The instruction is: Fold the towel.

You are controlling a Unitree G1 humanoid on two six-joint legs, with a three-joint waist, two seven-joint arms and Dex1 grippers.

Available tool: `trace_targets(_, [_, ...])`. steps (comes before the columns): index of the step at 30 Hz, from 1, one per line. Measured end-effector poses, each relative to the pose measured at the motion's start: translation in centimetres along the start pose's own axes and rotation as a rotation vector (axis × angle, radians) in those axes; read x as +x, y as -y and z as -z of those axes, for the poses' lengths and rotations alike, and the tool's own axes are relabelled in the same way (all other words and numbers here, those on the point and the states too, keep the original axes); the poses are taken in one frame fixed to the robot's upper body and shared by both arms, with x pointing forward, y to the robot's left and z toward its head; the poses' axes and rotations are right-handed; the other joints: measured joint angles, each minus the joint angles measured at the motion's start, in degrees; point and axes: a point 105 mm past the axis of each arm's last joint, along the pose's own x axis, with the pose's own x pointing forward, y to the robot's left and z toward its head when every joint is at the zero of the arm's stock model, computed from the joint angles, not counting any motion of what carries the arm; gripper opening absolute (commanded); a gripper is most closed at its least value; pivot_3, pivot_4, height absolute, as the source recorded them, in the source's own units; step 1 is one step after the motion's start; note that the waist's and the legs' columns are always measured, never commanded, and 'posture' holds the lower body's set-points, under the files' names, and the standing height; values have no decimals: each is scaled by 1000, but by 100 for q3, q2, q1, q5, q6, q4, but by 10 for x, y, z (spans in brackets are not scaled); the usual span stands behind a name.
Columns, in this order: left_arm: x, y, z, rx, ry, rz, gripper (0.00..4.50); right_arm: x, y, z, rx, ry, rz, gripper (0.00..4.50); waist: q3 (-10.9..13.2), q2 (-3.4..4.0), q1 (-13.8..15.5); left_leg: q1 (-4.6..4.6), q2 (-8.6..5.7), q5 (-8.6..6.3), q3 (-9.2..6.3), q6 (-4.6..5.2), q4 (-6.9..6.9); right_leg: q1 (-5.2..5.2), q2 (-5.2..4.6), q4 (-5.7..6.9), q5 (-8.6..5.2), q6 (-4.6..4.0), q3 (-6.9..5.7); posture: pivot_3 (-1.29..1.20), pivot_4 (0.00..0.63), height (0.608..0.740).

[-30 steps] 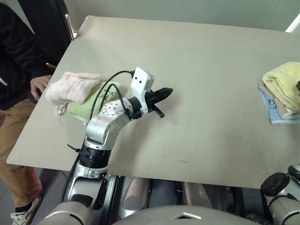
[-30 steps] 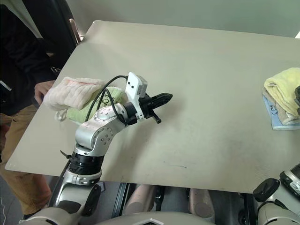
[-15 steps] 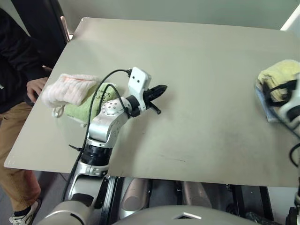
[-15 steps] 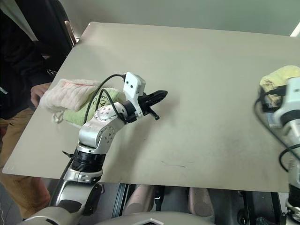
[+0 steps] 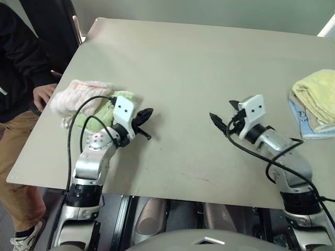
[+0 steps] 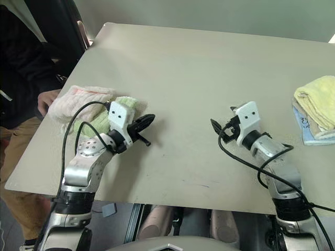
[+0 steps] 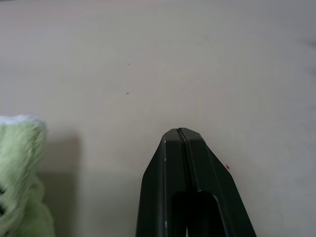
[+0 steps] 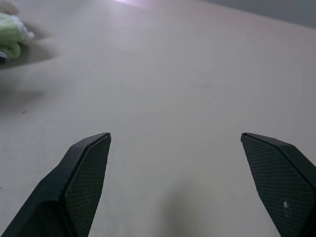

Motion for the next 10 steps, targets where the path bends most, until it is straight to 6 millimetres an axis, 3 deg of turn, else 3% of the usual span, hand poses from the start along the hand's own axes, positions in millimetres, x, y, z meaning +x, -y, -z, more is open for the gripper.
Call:
trace_targets(7, [-13,-5,2,15,-13,-39,0,8,7,17,12,-38,15,4457,0,0,-9,4,2,-2,-1,-15,-3,-3,0,-1,-1,-18,-3,0,150,739])
trace_targets(10, [-15,-4,-3,26,-4,-38,0,12,-1,17,22,-28,-6,4457,0,0,-11,9,6,-3,-1,-17,-6,-5,1,5,-5,-28,-6,0,150,739])
